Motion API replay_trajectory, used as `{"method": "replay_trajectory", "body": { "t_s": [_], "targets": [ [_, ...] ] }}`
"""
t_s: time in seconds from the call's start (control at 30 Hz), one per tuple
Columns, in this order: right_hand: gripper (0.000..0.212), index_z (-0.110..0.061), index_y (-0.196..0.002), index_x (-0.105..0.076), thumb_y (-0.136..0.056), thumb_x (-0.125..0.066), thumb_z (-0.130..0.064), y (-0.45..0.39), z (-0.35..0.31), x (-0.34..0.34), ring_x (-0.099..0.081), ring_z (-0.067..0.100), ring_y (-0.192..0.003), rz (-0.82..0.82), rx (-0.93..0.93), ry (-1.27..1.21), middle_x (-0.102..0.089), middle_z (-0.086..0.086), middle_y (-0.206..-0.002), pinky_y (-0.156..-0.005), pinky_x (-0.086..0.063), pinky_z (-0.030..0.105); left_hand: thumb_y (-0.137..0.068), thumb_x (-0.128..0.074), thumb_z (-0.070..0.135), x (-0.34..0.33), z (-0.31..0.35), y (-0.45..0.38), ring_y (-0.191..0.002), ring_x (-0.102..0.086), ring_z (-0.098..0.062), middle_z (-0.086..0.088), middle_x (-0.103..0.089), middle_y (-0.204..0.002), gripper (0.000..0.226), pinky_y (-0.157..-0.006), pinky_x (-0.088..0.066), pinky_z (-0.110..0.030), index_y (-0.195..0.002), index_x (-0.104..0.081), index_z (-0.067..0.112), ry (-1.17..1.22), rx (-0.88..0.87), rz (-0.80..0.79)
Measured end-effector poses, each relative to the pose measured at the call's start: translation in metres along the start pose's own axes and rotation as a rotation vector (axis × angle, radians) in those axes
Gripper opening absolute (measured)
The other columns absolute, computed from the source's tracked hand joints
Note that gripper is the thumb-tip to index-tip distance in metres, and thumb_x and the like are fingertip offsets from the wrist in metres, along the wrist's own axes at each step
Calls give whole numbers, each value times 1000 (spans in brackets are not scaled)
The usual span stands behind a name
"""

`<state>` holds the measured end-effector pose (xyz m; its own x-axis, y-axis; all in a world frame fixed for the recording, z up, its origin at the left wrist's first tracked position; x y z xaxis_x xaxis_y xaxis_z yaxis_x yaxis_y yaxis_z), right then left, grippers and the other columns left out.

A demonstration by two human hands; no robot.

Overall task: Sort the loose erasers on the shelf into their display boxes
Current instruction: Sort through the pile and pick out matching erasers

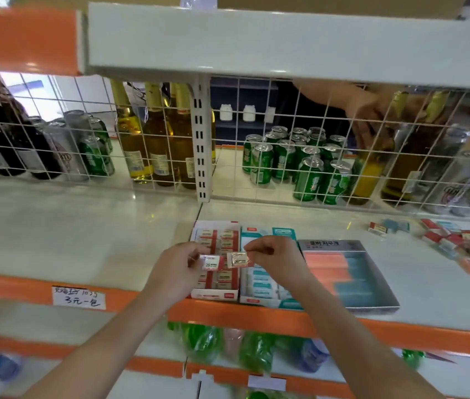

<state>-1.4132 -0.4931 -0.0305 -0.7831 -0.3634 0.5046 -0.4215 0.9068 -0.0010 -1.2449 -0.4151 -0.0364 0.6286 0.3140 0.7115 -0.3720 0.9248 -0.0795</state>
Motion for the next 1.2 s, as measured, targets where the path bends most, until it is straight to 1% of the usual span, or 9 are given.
{"method": "replay_trajectory", "body": {
  "t_s": [0.13,0.3,0.43,0.5,0.63,0.83,1.0,1.1,1.2],
  "targets": [
    [17,-14,-95,-70,-85,-60,-7,-2,-3,-26,-61,5,-79,-51,-27,105,-67,-3,-91,-73,-50,12,-89,-56,6,3,-14,1,-106,-59,-11,2,-64,-116,24,-91,-44,-20,-108,-66,16,7,4,-18],
    [15,-18,-95,-68,-87,-57,-12,-1,-7,-43,-55,2,-78,-81,-3,272,-66,-4,-99,-60,-39,5,-90,-56,11,6,-17,1,-100,-61,-11,0,-66,-113,23,-89,-48,-23,-110,-65,15,-26,-11,-4],
    [18,-16,-101,-69,-88,-57,-12,-1,-10,-44,-56,6,-83,-71,27,393,-66,-3,-103,-68,-43,9,-88,-61,17,8,-19,-4,-92,-61,-10,0,-67,-108,22,-82,-49,-21,-109,-68,14,-65,-14,11],
    [18,-16,-100,-69,-87,-58,-12,-2,-9,-42,-56,7,-83,-71,33,421,-66,-2,-102,-69,-43,13,-85,-66,18,11,-20,-6,-84,-58,-8,2,-65,-97,19,-72,-45,-17,-102,-70,12,-62,0,26],
    [17,-19,-99,-69,-87,-58,-15,-2,-9,-37,-52,3,-77,-67,53,437,-59,-9,-91,-58,-36,6,-82,-69,21,15,-21,-8,-75,-55,-6,6,-59,-83,9,-60,-39,-12,-87,-69,14,-95,5,48],
    [20,-17,-105,-68,-88,-58,-16,3,-11,-37,-46,-3,-71,-106,73,447,-53,-11,-90,-63,-37,9,-83,-68,26,13,-28,-9,-80,-61,-9,9,-59,-81,9,-71,-50,-26,-84,-67,17,-137,60,22],
    [23,-17,-109,-67,-88,-58,-18,5,-13,-38,-50,2,-77,-138,78,459,-54,-12,-89,-71,-40,14,-86,-63,18,9,-26,-12,-71,-58,-8,2,-66,-86,9,-59,-41,-15,-82,-69,12,-153,71,-13],
    [22,-16,-108,-67,-89,-58,-17,5,-13,-37,-45,-3,-69,-140,91,463,-48,-17,-79,-62,-35,9,-84,-62,11,6,-23,-9,-79,-55,-10,4,-57,-87,6,-67,-43,-19,-83,-64,17,-211,71,-12],
    [22,-17,-109,-66,-89,-57,-18,7,-12,-37,-47,1,-76,-138,97,462,-50,-12,-88,-66,-36,11,-84,-63,12,5,-27,-9,-86,-54,-11,3,-60,-95,10,-74,-44,-22,-92,-64,17,-152,84,-20]
  ]
}}
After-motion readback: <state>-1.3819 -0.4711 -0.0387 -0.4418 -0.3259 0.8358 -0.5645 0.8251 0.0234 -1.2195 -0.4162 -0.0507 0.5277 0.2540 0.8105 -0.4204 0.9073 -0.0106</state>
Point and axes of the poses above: each hand's wrist, its own y-axis away from the middle knuckle, its own x-axis out of the back of the hand, z = x × y, the point moved 9 cm from there along -y, towards the middle knuckle
